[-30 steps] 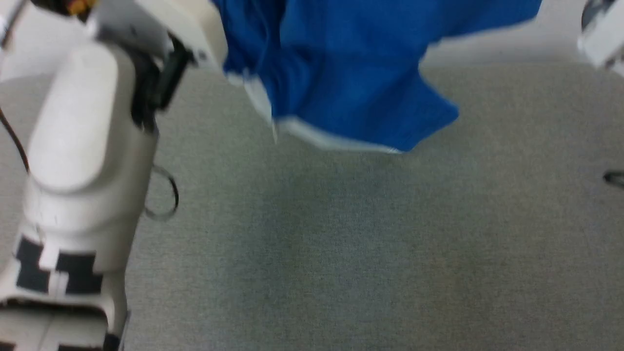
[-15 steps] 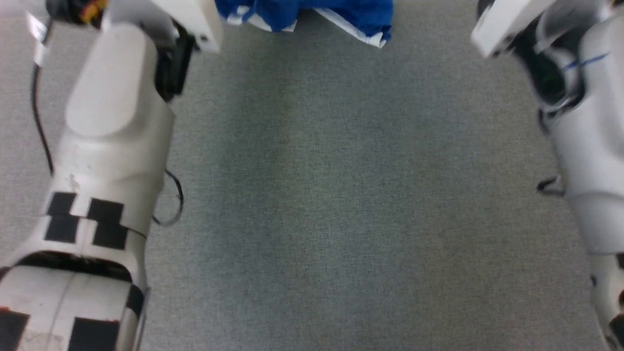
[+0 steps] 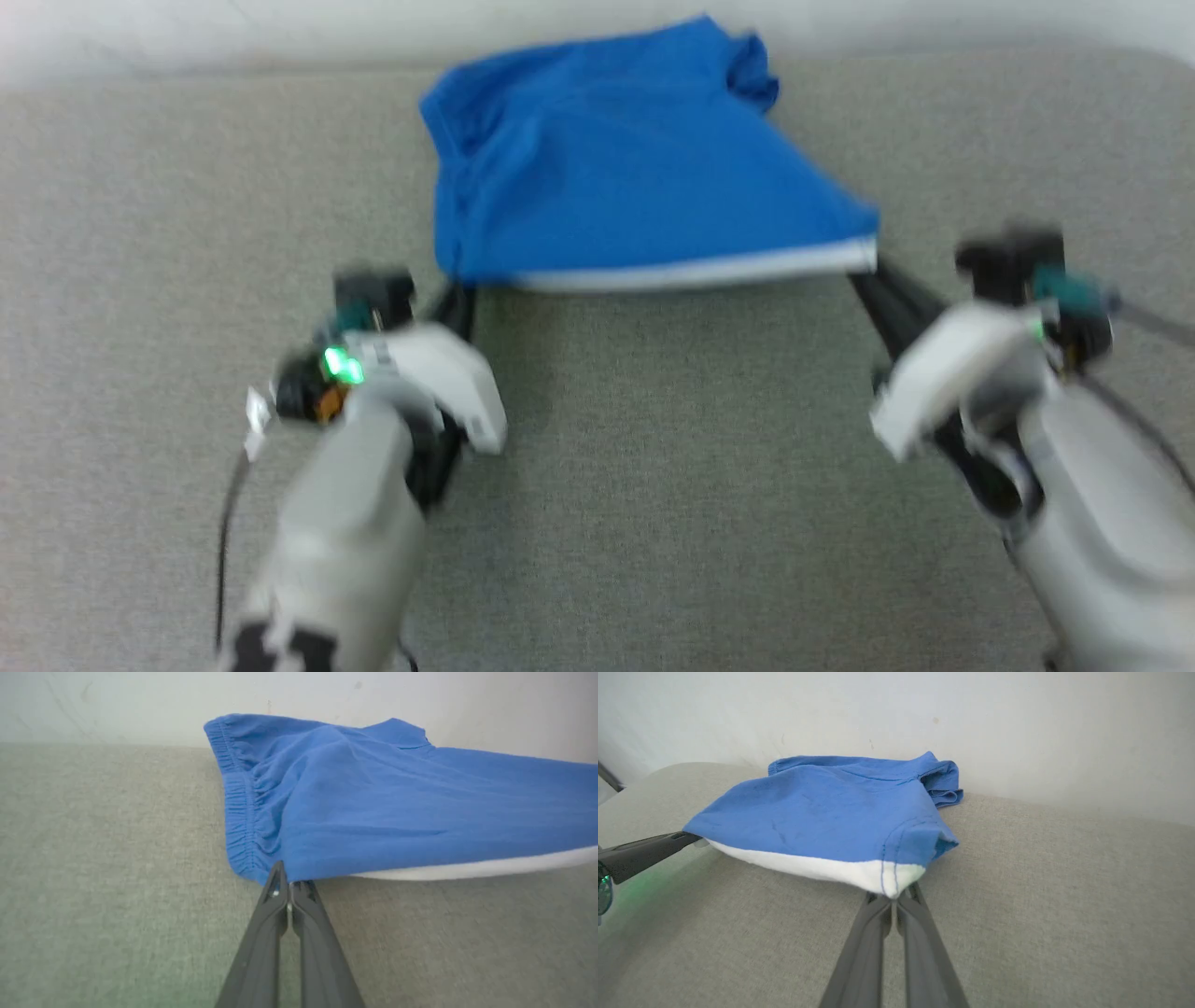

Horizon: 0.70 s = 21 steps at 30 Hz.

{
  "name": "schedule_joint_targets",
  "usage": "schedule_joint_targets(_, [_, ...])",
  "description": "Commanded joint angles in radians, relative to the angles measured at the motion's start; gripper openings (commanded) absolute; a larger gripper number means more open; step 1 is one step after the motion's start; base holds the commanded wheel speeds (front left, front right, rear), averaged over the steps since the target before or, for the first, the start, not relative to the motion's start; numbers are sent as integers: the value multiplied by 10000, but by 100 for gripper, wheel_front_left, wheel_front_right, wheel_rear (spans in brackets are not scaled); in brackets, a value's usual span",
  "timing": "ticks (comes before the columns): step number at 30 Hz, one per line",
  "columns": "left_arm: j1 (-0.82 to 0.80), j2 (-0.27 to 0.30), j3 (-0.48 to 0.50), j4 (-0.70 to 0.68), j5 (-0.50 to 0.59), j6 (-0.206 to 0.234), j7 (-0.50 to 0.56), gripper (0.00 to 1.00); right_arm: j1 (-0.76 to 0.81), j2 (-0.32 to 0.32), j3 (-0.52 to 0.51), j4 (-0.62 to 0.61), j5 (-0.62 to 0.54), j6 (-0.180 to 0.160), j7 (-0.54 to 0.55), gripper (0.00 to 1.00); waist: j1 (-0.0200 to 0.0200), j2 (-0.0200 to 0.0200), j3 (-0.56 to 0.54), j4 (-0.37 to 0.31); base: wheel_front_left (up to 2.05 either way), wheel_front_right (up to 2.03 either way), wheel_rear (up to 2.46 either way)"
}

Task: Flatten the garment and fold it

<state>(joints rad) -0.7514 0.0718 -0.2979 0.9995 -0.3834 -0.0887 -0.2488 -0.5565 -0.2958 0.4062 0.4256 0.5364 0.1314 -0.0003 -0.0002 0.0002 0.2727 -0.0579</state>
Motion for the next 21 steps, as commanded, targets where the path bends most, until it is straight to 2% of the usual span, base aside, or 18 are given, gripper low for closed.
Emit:
schedule_joint_targets(1, [529, -39, -60, -240, -54, -69, -87, 0, 565, -170, -41, -440, -54, -7, 64, 0, 2, -2, -796, 18, 0, 0, 0])
schedule_joint_targets(5, [2224, 140, -97, -1496, -127, 90, -65, 0, 2567, -419, -661, -2191, -336, -7, 756, 0, 2, -2, -1629, -68, 0, 0, 0])
schedule_joint_targets(9, [4309, 614, -183, -3618, -171, 489, 720, 0, 4597, -201, -1501, -4159, -856, -7, 1774, 0, 2, -2, -2281, -235, 0, 0, 0])
schedule_joint_targets(14, [7027, 1387, -199, -7589, -181, 1476, 2502, 0, 6859, 490, -2429, -6410, -1505, -7, 3191, 0, 2, -2, -2710, -263, 0, 0, 0])
schedule_joint_targets(21, [10215, 2496, -199, -12821, -53, 2824, 5218, 0, 9171, 1321, -3160, -8479, -1977, -7, 4914, 0, 2, -2, -3160, -216, 0, 0, 0])
